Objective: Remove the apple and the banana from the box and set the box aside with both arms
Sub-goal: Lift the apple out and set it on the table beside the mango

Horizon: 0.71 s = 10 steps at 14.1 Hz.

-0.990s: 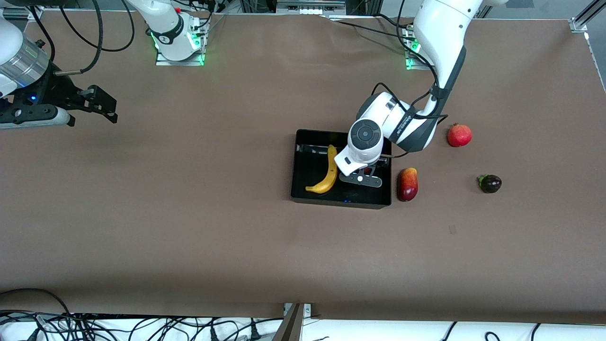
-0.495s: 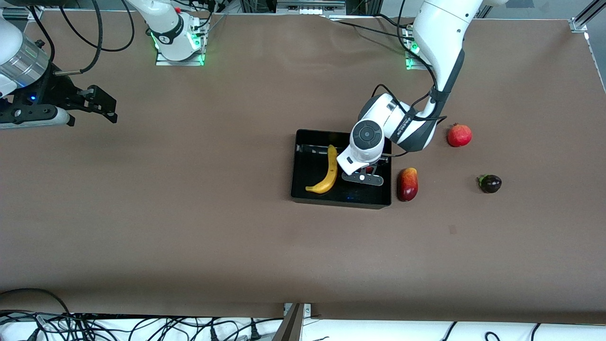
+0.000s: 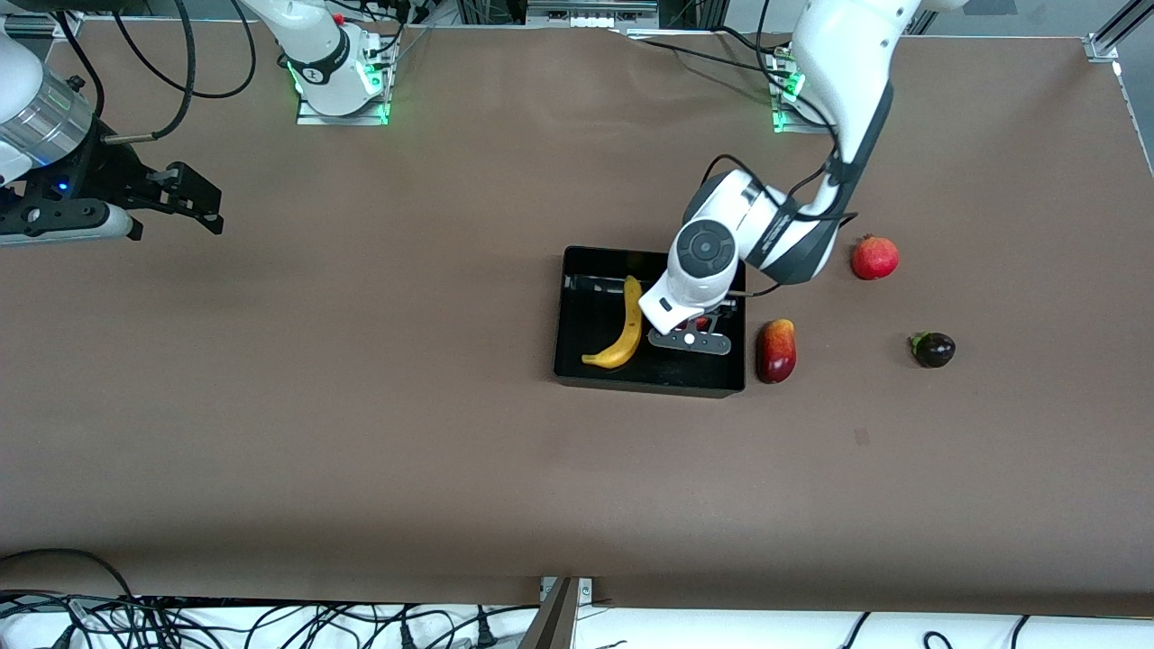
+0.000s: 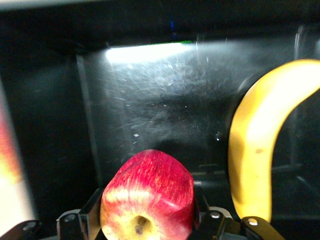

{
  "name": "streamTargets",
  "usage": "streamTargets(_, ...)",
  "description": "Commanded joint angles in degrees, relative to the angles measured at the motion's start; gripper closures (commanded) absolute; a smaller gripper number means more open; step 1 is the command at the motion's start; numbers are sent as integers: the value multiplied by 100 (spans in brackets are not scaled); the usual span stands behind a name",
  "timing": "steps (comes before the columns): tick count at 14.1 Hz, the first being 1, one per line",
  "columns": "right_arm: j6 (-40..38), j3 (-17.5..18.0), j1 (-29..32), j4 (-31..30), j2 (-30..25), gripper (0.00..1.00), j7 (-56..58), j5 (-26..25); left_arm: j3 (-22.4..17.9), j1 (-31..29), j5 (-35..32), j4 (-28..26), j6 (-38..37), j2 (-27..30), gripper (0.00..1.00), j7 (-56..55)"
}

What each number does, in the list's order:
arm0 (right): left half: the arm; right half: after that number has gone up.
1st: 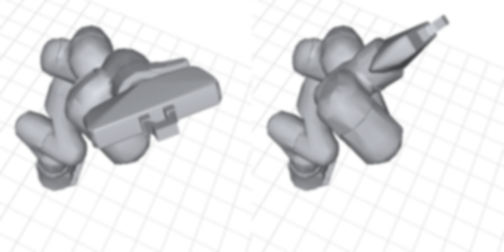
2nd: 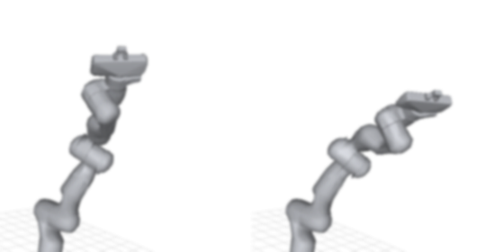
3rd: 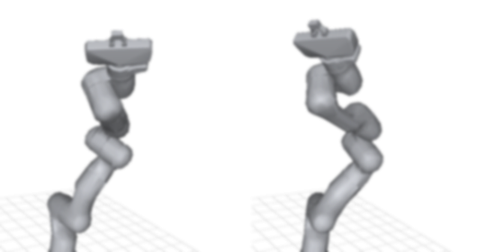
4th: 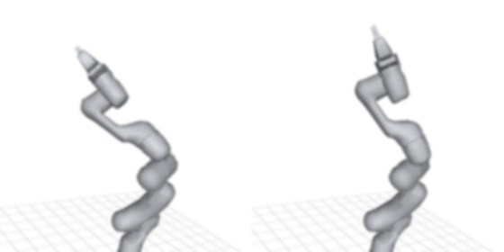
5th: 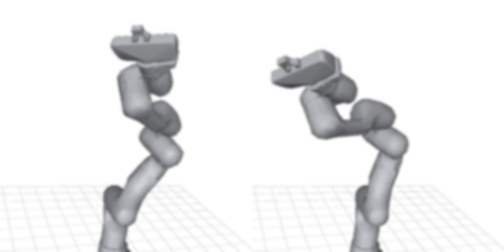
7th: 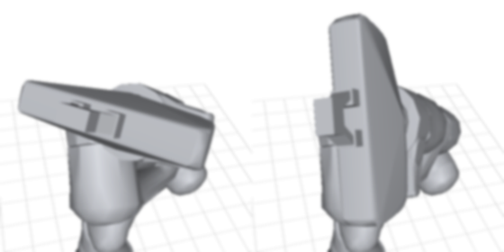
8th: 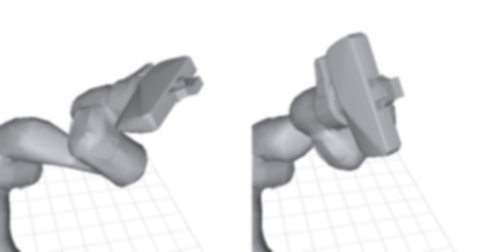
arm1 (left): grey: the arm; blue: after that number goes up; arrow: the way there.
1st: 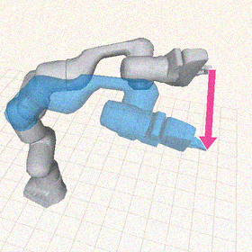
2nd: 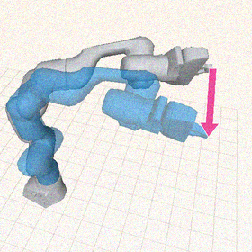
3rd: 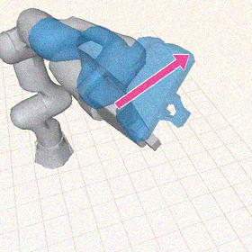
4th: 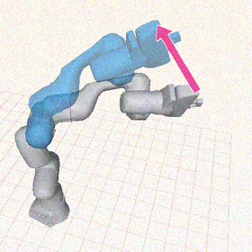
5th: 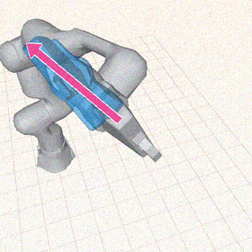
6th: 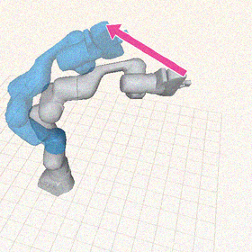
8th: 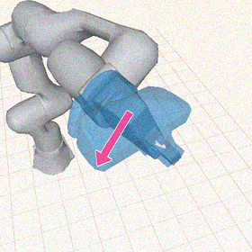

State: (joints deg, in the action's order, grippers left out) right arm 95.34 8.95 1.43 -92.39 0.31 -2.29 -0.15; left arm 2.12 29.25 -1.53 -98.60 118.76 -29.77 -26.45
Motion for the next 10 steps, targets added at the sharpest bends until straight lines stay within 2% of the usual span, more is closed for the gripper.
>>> streamTargets(1,-68,37,76,37,-31,0,-8,111,-28,-427,83,716,-1578,419,77,61)
streamTargets(3,-77,37,76,37,-31,0,-8,103,-54,-744,39,877,-2381,419,78,287)
streamTargets(6,-77,37,76,28,-31,0,-8,103,-36,-1429,-233,432,-2438,410,79,1559)
streamTargets(8,-68,37,76,37,-31,0,-8,103,-45,-1676,-251,-383,-1642,515,83,2150)
streamTargets(10,-68,46,76,37,-31,0,-17,103,-45,-1747,-479,-1595,-334,909,82,2223)
